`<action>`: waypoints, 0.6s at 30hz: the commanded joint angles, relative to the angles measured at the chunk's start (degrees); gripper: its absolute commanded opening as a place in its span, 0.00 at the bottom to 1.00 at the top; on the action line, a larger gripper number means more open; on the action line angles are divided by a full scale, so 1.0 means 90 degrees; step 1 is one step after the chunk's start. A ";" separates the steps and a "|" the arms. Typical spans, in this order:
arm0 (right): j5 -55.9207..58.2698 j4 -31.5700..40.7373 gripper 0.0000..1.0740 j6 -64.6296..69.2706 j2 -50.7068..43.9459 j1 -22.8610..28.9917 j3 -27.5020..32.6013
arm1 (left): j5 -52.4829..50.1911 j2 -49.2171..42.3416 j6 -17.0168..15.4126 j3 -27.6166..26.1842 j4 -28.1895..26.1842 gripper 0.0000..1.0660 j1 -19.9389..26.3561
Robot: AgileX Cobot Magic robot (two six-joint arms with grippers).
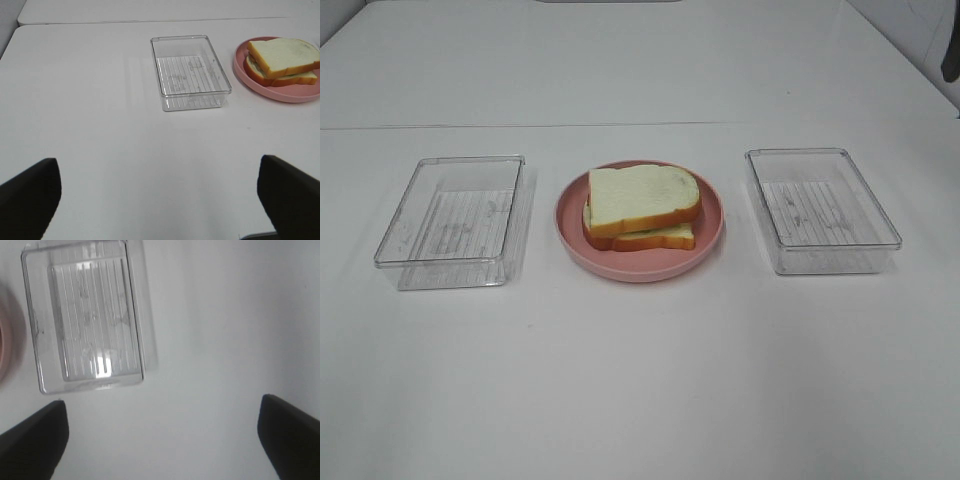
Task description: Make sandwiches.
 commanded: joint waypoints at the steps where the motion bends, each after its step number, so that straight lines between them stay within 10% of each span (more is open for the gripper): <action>1: -0.0490 -0.0057 0.88 -0.0102 -0.1031 0.0000 0.1171 | -0.0102 -0.0153 -0.0032 0.0013 -0.0057 0.93 -0.0013; 7: -0.1152 -0.0064 0.88 -0.0242 -0.3661 0.0000 0.3890 | -0.0102 -0.0153 -0.0032 0.0013 -0.0057 0.93 -0.0013; 18: -0.0630 -0.0057 0.88 0.0331 -0.7455 0.0000 0.5921 | -0.0102 -0.0153 -0.0032 0.0013 -0.0057 0.93 -0.0013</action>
